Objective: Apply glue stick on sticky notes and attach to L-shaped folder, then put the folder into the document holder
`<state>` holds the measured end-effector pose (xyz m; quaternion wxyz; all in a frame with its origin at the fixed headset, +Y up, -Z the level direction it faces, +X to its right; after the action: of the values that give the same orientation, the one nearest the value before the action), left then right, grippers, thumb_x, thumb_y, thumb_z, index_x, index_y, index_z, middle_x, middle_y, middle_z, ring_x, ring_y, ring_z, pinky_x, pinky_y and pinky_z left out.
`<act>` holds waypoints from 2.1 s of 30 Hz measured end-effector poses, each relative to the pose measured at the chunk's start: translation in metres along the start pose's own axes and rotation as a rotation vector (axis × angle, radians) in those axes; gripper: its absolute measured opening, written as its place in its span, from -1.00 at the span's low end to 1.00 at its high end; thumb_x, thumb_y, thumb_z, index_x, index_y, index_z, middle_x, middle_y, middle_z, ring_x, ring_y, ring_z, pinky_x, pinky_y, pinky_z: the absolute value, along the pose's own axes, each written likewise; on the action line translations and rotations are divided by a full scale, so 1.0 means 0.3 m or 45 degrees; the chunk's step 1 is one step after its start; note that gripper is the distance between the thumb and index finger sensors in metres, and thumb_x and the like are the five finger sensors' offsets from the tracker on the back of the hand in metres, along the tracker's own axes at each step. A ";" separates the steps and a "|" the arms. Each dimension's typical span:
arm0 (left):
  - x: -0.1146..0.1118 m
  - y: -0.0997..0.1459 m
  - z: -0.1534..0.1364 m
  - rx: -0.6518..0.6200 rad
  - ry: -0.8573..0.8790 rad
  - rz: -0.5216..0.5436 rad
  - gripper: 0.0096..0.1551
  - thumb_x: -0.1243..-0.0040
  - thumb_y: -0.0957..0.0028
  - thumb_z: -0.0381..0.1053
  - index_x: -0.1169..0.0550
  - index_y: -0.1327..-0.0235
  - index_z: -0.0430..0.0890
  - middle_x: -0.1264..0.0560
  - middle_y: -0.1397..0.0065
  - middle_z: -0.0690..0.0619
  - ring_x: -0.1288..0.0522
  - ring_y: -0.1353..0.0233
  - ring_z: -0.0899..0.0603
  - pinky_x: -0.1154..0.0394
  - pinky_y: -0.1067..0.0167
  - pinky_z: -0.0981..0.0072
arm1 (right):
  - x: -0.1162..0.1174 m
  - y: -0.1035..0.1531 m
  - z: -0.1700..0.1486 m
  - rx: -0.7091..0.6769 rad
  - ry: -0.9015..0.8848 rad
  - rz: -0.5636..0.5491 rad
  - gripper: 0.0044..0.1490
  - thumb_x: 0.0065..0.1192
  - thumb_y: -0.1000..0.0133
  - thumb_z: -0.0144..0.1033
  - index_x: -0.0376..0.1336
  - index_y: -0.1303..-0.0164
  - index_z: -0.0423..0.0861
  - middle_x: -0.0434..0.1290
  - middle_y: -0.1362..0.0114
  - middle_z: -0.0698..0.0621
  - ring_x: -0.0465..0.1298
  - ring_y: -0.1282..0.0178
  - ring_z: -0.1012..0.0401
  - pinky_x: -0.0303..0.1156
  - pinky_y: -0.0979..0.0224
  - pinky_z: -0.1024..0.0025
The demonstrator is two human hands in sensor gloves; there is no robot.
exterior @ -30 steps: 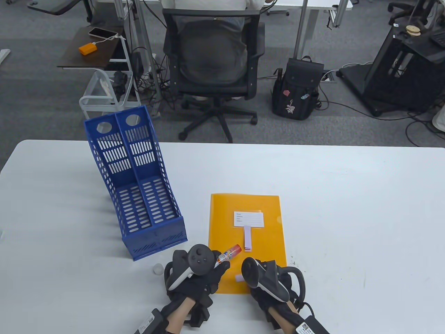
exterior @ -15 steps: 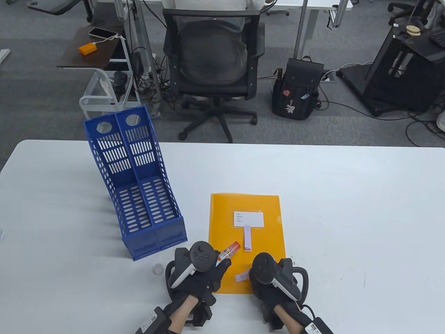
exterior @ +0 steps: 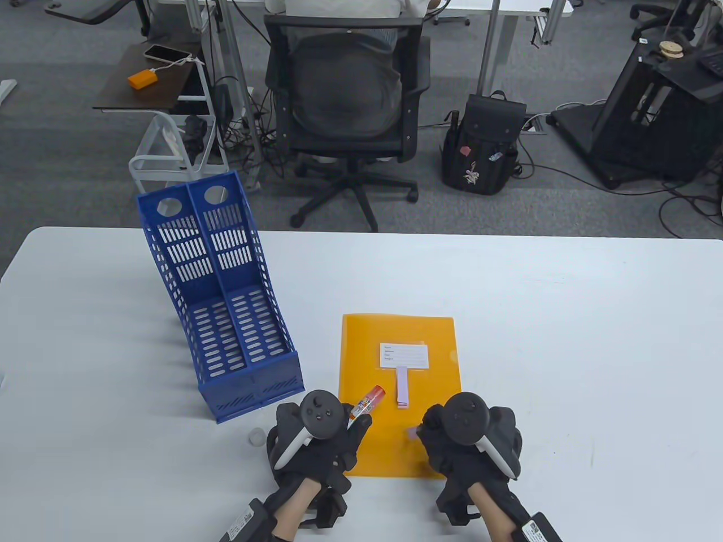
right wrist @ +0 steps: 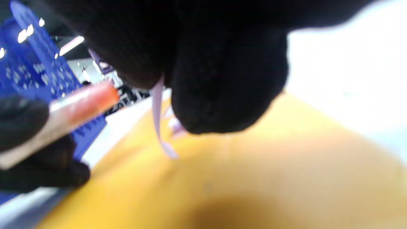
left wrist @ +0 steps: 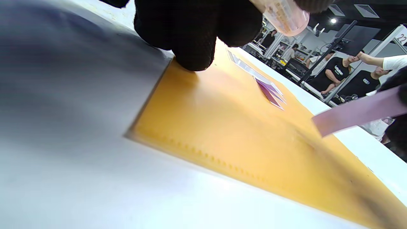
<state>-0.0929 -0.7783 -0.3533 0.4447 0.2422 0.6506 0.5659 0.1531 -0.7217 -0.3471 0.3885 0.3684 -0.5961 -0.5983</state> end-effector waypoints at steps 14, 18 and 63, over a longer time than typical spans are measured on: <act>0.000 0.002 -0.013 0.016 0.049 -0.013 -0.28 0.17 -0.07 0.34 -0.45 -0.25 -0.12 -0.50 -0.43 -0.14 -0.31 -0.55 -0.27 -0.11 -0.46 -0.31 | -0.046 -0.229 0.073 0.098 0.337 -0.275 -0.52 0.54 -0.01 -0.24 0.46 -0.05 -0.22 0.70 0.05 -0.17 0.71 0.40 0.10 0.58 0.47 0.37; 0.006 -0.004 -0.028 0.022 0.110 -0.028 -0.29 0.16 -0.07 0.34 -0.46 -0.24 -0.12 -0.51 -0.42 -0.13 -0.32 -0.54 -0.26 -0.14 -0.44 -0.28 | 0.005 -0.268 0.102 0.090 0.408 -0.263 -0.53 0.49 -0.03 -0.26 0.44 -0.08 -0.18 0.68 0.00 -0.17 0.71 0.39 0.10 0.58 0.47 0.36; 0.014 -0.011 -0.053 0.005 0.206 -0.087 -0.29 0.12 -0.07 0.35 -0.45 -0.25 -0.11 -0.50 -0.44 -0.12 -0.29 -0.55 -0.24 -0.14 -0.44 -0.27 | 0.215 -0.248 0.191 -0.100 0.727 0.005 -0.55 0.51 -0.02 -0.21 0.56 -0.07 -0.09 0.62 -0.18 -0.26 0.70 0.24 0.05 0.59 0.37 0.30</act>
<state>-0.1078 -0.7839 -0.3582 0.4094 0.1743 0.6934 0.5667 0.0720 -0.7563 -0.4190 0.5557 0.5056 -0.4396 -0.4922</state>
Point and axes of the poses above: the tracker on the back of each hand, its own z axis roughly to the thumb side, its own y axis roughly from the fingertips to the wrist, x = y × z, the point moved 4 cm from there along -y, roughly from the wrist to the fingertips
